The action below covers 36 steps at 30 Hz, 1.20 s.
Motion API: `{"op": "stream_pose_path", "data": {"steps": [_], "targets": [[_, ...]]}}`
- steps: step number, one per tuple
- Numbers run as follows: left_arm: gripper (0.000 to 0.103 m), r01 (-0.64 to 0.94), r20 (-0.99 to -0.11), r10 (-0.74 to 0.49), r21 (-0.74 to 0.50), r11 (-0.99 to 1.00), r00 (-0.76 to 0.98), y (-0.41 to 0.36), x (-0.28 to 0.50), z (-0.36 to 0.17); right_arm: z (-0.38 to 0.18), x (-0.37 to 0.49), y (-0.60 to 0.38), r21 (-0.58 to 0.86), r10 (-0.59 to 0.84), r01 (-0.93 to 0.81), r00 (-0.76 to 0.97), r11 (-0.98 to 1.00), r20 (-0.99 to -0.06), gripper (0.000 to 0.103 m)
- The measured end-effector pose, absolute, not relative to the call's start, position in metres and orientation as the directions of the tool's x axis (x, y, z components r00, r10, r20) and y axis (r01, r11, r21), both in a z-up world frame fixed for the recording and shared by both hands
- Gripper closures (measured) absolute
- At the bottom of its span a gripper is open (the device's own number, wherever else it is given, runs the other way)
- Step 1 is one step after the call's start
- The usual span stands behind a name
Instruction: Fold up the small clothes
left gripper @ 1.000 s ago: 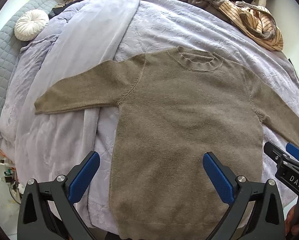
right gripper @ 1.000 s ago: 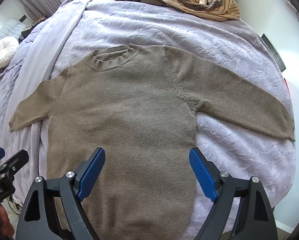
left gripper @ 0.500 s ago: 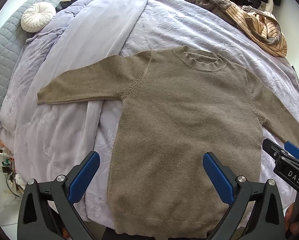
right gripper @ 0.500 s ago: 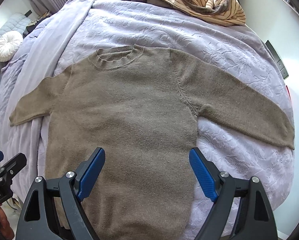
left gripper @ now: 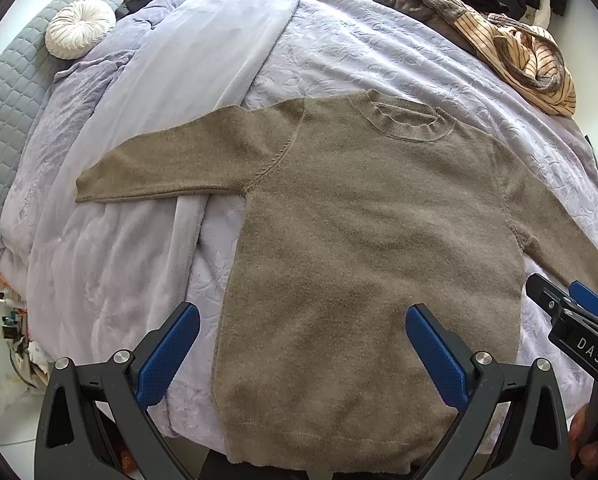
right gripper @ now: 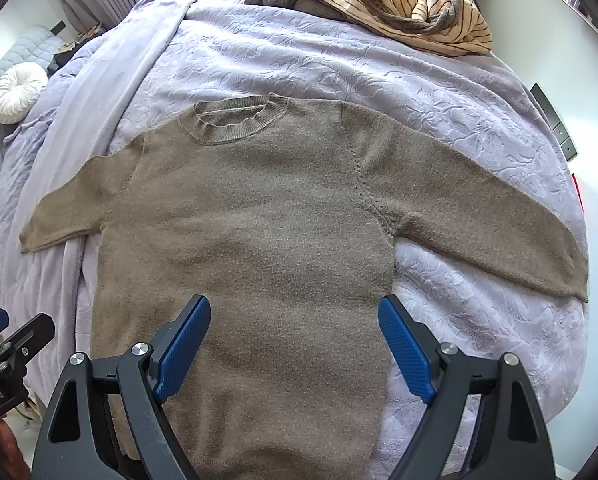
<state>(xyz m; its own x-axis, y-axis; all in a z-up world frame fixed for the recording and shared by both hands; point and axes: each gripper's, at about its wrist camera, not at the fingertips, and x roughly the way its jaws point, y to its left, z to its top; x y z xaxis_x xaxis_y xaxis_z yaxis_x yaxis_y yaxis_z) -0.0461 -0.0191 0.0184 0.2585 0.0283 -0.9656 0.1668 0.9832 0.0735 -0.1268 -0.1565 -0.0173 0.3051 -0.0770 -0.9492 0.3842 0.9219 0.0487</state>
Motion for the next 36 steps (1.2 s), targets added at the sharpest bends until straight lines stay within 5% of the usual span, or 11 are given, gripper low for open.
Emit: {"op": "stream_pose_path", "data": {"steps": [36], "targets": [[0.0, 0.201, -0.984, -0.01, 0.027, 0.979, 0.179, 0.021, -0.023, -0.022, -0.032, -0.113, -0.145, -0.036, -0.143, 0.414, 0.231, 0.91, -0.963, 0.015]]}}
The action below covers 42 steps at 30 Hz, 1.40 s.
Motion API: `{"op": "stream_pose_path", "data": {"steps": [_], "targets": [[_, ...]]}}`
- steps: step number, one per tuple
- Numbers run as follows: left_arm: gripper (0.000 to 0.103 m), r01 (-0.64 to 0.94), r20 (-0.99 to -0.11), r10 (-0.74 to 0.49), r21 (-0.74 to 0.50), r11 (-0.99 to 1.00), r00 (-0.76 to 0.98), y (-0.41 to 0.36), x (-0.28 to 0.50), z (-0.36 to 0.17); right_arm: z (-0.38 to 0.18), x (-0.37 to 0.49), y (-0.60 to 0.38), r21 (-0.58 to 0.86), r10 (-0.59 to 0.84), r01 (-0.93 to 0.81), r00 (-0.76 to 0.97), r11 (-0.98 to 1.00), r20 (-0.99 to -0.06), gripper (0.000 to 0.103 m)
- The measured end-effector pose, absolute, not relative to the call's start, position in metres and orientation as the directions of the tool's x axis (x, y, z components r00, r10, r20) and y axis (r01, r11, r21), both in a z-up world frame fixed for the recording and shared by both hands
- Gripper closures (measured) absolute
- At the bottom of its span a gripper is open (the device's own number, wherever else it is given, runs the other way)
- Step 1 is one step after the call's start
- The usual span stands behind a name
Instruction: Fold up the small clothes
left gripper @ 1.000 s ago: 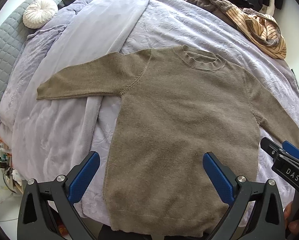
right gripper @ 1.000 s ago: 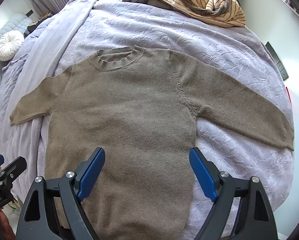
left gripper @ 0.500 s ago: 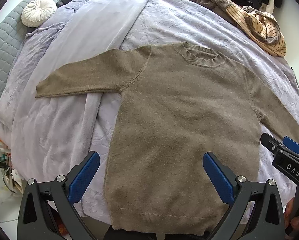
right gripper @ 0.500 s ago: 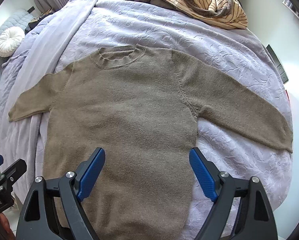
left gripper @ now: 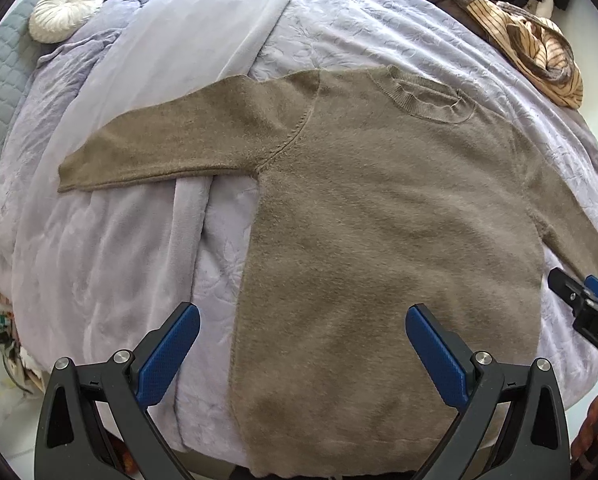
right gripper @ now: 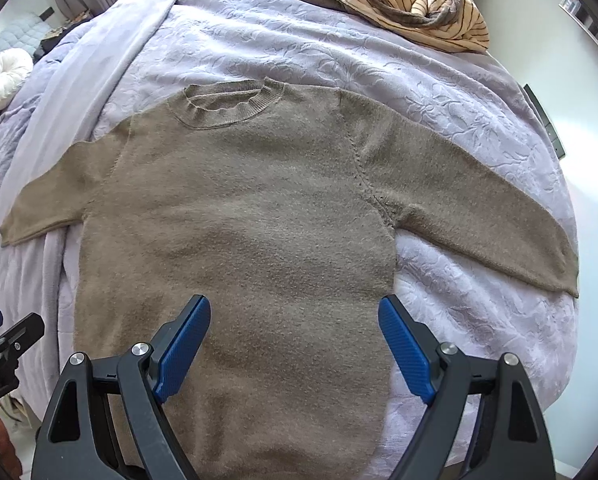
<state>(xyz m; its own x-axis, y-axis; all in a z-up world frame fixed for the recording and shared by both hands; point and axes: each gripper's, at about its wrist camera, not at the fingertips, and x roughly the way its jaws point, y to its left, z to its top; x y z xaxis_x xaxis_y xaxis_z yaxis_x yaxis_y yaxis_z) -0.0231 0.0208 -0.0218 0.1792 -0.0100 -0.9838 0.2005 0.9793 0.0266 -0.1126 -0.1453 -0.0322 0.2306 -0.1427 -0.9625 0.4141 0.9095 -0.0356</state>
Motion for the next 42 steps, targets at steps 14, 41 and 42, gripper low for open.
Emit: {"op": "stream_pose_path", "data": {"steps": [14, 41, 42], "targets": [[0.0, 0.301, -0.989, -0.043, 0.001, 0.954, 0.139, 0.042, 0.003, -0.053, -0.049, -0.097, -0.132, -0.073, -0.181, 0.505, 0.169, 0.86, -0.969, 0.015], [0.0, -0.314, -0.826, -0.431, -0.545, 0.778, 0.364, 0.307, 0.124, -0.151, -0.086, -0.05, 0.021, 0.028, -0.017, 0.221, 0.2, 0.975, -0.98, 0.015], [0.0, -0.335, -0.807, -0.457, -0.577, 0.745, 0.374, 0.314, 0.127, -0.156, -0.088, -0.048, 0.027, 0.035, -0.008, 0.211, 0.201, 0.977, -0.98, 0.015]]}}
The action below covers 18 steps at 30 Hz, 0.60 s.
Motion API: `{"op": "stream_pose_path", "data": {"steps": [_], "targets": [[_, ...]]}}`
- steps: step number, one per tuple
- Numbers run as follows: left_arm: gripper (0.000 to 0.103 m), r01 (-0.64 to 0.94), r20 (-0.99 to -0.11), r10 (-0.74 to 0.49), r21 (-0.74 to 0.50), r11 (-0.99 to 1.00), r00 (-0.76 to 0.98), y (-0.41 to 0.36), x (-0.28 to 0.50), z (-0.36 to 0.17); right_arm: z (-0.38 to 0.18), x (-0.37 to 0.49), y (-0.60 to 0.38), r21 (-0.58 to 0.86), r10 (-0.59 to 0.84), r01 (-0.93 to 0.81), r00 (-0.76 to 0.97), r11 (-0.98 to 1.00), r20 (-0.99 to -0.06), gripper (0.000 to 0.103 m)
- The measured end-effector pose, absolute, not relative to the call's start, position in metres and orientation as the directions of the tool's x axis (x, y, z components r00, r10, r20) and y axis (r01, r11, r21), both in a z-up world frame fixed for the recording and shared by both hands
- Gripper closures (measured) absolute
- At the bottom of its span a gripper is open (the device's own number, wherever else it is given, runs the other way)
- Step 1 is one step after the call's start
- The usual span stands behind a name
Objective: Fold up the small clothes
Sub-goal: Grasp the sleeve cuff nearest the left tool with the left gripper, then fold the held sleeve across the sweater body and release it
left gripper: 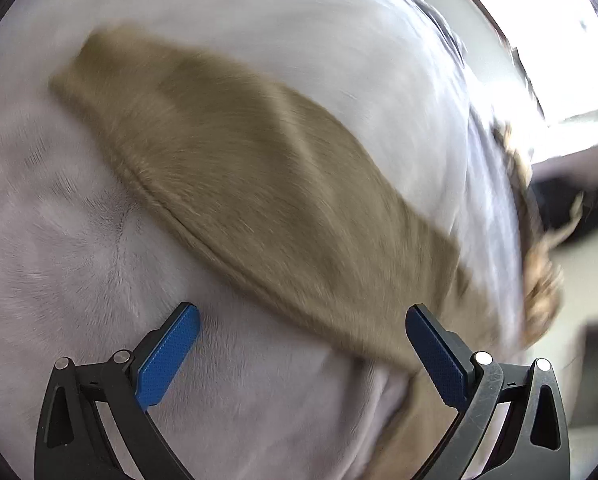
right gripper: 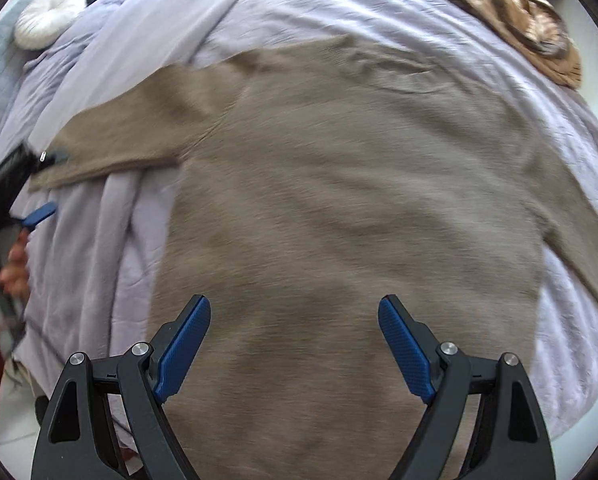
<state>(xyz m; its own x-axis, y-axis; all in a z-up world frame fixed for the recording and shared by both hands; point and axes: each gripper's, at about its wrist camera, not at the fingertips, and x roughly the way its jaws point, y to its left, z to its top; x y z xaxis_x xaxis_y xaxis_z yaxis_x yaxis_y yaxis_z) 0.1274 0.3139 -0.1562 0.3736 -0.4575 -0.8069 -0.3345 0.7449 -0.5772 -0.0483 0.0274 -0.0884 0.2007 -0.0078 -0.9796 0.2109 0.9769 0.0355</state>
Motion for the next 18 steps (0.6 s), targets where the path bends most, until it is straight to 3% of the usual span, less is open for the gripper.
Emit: {"op": "stream_pose_path", "data": {"steps": [4, 7, 8, 9, 10, 12, 18], "targets": [[0.0, -0.345, -0.733, -0.505, -0.668, 0.659, 0.455, 0.326, 0.14, -0.166, -0.097, -0.044, 0.048, 0.064, 0.025, 0.187, 0.204, 0.98, -0.979, 0.015], [0.0, -0.317, -0.718, -0.438, -0.656, 0.685, 0.541, 0.324, 0.145, -0.154, -0.102, -0.042, 0.056, 0.08, 0.043, 0.175, 0.203, 0.981, -0.978, 0.015], [0.007, -0.311, -0.718, -0.418, -0.647, 0.696, 0.557, 0.322, 0.144, -0.152, -0.103, -0.042, 0.058, 0.085, 0.049, 0.172, 0.203, 0.981, -0.978, 0.015], [0.028, -0.302, -0.725, -0.38, -0.619, 0.725, 0.574, 0.319, 0.144, -0.148, -0.106, -0.042, 0.06, 0.093, 0.058, 0.168, 0.202, 0.981, -0.978, 0.014], [0.042, -0.297, -0.735, -0.37, -0.603, 0.741, 0.569, 0.317, 0.145, -0.148, -0.109, -0.042, 0.061, 0.1, 0.066, 0.164, 0.2, 0.981, -0.978, 0.015], [0.088, -0.282, -0.752, -0.363, -0.577, 0.767, 0.55, 0.312, 0.149, -0.152, -0.115, -0.043, 0.062, 0.108, 0.076, 0.158, 0.196, 0.981, -0.978, 0.015], [0.097, -0.189, -0.725, -0.306, -0.514, 0.837, 0.617, 0.301, 0.147, -0.128, -0.127, -0.046, 0.053, 0.143, 0.109, 0.149, 0.216, 0.978, -0.97, 0.015]]}}
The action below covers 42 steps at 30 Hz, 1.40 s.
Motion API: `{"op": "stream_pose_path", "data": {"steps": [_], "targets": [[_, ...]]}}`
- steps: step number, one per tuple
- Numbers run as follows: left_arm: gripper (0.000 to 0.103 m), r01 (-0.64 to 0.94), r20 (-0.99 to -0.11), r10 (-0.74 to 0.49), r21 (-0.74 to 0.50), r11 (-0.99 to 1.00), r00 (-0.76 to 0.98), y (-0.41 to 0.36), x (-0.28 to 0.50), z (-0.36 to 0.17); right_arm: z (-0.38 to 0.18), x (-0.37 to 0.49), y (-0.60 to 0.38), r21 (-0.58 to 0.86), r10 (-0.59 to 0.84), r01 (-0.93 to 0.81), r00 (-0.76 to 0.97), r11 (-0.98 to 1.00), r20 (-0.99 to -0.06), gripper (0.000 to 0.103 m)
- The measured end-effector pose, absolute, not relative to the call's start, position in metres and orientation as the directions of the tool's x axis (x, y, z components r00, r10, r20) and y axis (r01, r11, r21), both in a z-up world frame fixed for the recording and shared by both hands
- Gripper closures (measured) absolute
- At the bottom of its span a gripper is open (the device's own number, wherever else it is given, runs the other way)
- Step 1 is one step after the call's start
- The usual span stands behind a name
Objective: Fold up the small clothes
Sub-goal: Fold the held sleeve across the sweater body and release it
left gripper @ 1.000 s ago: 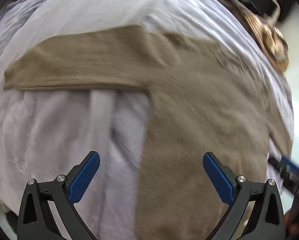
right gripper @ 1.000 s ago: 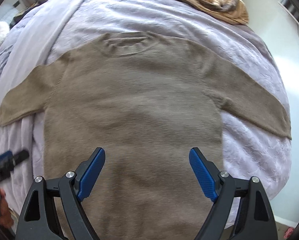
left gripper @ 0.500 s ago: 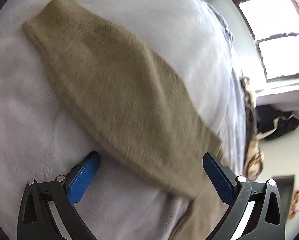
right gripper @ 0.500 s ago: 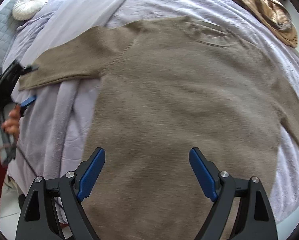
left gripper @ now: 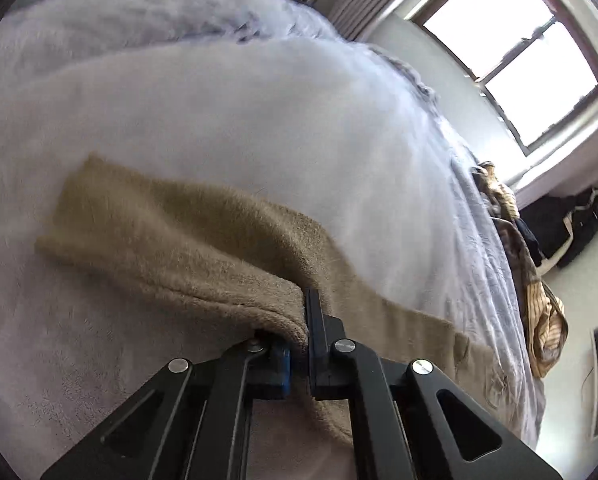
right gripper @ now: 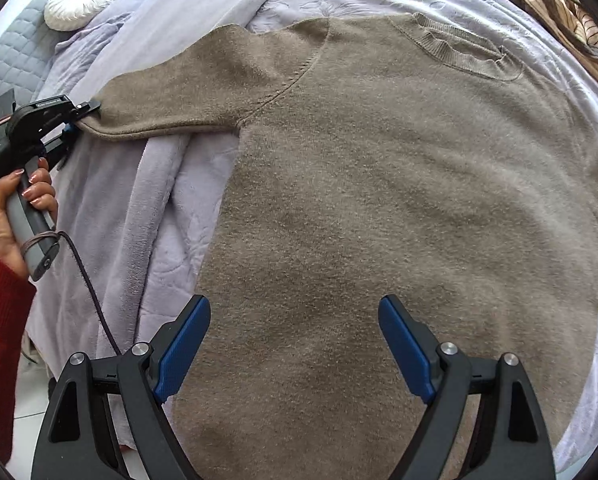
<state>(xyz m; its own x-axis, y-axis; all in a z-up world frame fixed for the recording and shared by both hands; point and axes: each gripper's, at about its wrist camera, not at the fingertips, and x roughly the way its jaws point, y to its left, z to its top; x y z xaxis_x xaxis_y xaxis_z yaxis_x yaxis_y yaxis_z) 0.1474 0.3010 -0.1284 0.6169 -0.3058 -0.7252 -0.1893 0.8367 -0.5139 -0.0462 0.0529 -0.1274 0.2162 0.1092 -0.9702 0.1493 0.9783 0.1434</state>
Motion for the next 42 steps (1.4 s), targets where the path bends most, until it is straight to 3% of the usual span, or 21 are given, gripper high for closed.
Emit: {"op": "stream_pose_path", "data": {"steps": [6, 12, 17, 22, 24, 25, 27, 29, 32, 36, 39, 42], "targets": [[0.096, 0.048, -0.617, -0.392, -0.498, 0.866, 0.682, 0.228, 0.142, -0.066, -0.124, -0.051, 0.019, 0.179, 0.131, 0.176, 0.257, 0.968, -0.958, 0.015], [0.097, 0.309, -0.565, -0.568, -0.492, 0.814, 0.598, 0.101, 0.135, -0.029, -0.109, -0.06, -0.041, 0.197, 0.103, 0.262, 0.333, 0.945, -0.937, 0.015], [0.097, 0.464, -0.642, -0.645, -0.46, 0.757, 0.415, -0.034, 0.12, -0.06, -0.11, -0.077, -0.098, 0.186, 0.049, 0.365, 0.356, 0.912, -0.933, 0.015], [0.096, 0.555, -0.783, -0.56, -0.349, 0.755, 0.269, -0.135, 0.091, -0.117, -0.127, -0.097, -0.156, 0.163, -0.003, 0.479, 0.326, 0.862, -0.945, 0.015], [0.095, 0.578, -0.83, -0.49, -0.27, 0.77, 0.265, -0.147, 0.078, -0.128, -0.133, -0.104, -0.174, 0.16, -0.012, 0.514, 0.314, 0.843, -0.949, 0.015], [0.088, 0.582, -0.848, -0.466, -0.251, 0.774, 0.253, -0.147, 0.075, -0.132, -0.134, -0.106, -0.18, 0.161, -0.014, 0.524, 0.313, 0.837, -0.95, 0.015], [0.04, 0.577, -0.85, -0.468, -0.262, 0.774, 0.241, -0.138, 0.066, -0.13, -0.134, -0.106, -0.188, 0.162, -0.017, 0.528, 0.317, 0.834, -0.948, 0.015], [0.023, 0.576, -0.836, -0.453, -0.214, 0.789, 0.309, -0.119, 0.052, -0.111, -0.131, -0.099, -0.19, 0.155, -0.024, 0.509, 0.328, 0.847, -0.944, 0.015], [0.023, 0.593, -0.83, -0.439, -0.171, 0.786, 0.343, -0.092, 0.042, -0.091, -0.12, -0.078, -0.182, 0.143, -0.029, 0.426, 0.374, 0.893, -0.927, 0.015], [0.023, 0.489, -0.837, -0.355, -0.122, 0.864, 0.417, -0.025, 0.067, -0.081, -0.099, -0.041, -0.148, 0.089, -0.031, 0.238, 0.458, 0.967, -0.889, 0.015], [0.023, 0.364, -0.882, -0.283, -0.14, 0.921, 0.376, 0.021, 0.099, -0.106, -0.095, 0.006, -0.096, -0.07, -0.069, 0.017, 0.519, 0.997, -0.852, 0.015], [0.023, 0.278, -0.907, -0.301, -0.22, 0.935, 0.293, 0.052, 0.123, -0.138, -0.113, 0.041, -0.05, -0.281, -0.161, -0.152, 0.531, 0.948, -0.832, 0.015]]}}
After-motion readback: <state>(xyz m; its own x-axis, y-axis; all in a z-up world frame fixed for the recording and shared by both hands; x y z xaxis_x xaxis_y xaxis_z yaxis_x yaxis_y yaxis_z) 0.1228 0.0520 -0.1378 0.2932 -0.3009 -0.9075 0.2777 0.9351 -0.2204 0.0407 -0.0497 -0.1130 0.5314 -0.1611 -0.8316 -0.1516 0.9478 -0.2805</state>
